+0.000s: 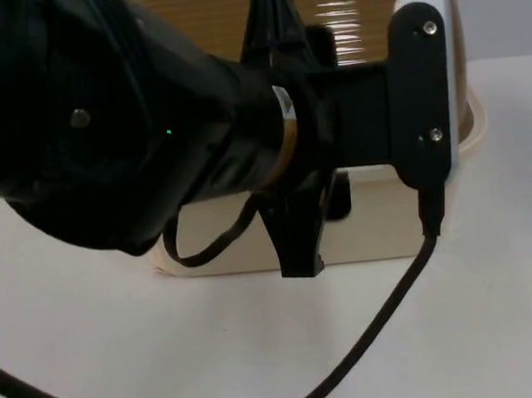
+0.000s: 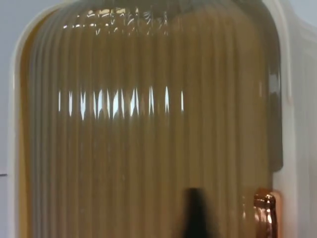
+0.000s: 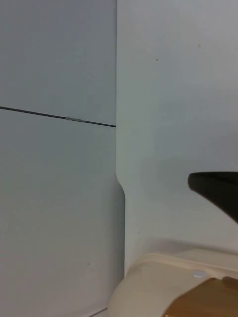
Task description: Open the box lid with the left hand, place the block into the box with the right hand, then close the box lid with the left hand.
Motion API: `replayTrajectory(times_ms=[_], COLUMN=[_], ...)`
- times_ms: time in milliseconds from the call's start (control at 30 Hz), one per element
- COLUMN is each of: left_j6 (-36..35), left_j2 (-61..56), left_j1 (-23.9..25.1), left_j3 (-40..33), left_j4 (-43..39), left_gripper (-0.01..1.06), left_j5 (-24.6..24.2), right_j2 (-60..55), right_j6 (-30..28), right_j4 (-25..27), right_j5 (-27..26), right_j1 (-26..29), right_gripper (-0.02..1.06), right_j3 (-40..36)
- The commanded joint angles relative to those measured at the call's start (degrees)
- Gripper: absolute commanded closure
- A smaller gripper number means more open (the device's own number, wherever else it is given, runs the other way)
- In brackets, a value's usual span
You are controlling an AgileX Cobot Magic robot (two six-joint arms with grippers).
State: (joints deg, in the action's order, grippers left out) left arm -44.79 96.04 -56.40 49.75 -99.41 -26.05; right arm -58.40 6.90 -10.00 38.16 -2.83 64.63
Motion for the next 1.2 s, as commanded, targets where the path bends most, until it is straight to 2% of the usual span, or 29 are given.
replayTrajectory(times_ms=[0,100,133,167,200,300,467,600,700,867,933,1000,1033,1067,1100,1167], left_j6=[-0.94,-1.56,-1.56,-2.48,-3.88,-5.88,-4.32,6.44,9.22,10.00,10.64,15.06,17.97,17.97,21.56,22.83], left_j2=[-0.11,-0.11,-0.11,-0.11,-0.11,-0.11,-0.11,0.77,2.09,4.12,5.09,5.65,5.68,5.68,5.68,5.68], left_j1=[-0.12,0.51,0.51,0.93,1.51,2.84,3.93,3.93,3.93,3.93,3.67,3.67,3.67,3.67,3.67,3.67], left_j3=[-0.30,-0.30,-0.30,-0.30,-0.30,-0.30,-0.30,-0.30,-0.30,1.12,3.63,6.02,6.84,6.84,7.34,7.33], left_j4=[-0.23,0.33,0.33,0.63,1.12,1.60,5.68,14.61,15.77,16.42,19.43,23.55,26.37,26.37,28.92,30.05], left_gripper=[0.62,0.95,0.95,1.02,1.05,1.05,1.05,1.05,1.05,1.05,1.05,1.05,1.05,1.05,1.05,1.05], left_j5=[-0.22,0.57,0.57,0.73,1.44,2.77,3.03,9.79,10.04,5.62,1.58,-1.78,-2.04,-2.04,-1.89,-1.48], right_j2=[0.01,0.01,0.01,0.01,0.01,0.01,0.01,0.01,0.01,0.01,-0.23,-0.73,-1.01,-1.01,-1.33,-1.90], right_j6=[-0.44,-0.44,-0.44,-0.44,-0.44,-0.44,-0.26,-0.26,-0.26,-0.26,-0.26,-0.26,-0.26,-0.26,-0.26,-0.26], right_j4=[-0.35,-0.35,-0.35,-0.25,-0.15,-0.15,-0.15,-0.15,-0.15,-0.15,-0.15,-0.15,-0.15,-0.15,-0.15,-0.15], right_j5=[-0.27,-0.27,-0.27,-0.16,-0.15,0.09,0.08,-0.03,-0.03,-0.17,-0.42,-0.55,-0.55,-0.55,-0.70,-1.30], right_j1=[0.34,0.34,0.34,0.34,0.34,0.34,0.34,0.34,0.34,0.34,0.34,0.34,0.34,0.34,0.34,0.34], right_gripper=[-0.01,-0.01,-0.01,-0.01,-0.01,-0.01,-0.01,-0.01,-0.01,-0.01,-0.01,-0.01,-0.01,-0.01,-0.01,-0.01], right_j3=[0.33,0.33,0.33,0.33,0.33,0.33,0.33,0.33,0.33,0.33,0.33,0.33,0.20,0.20,0.11,-0.60])
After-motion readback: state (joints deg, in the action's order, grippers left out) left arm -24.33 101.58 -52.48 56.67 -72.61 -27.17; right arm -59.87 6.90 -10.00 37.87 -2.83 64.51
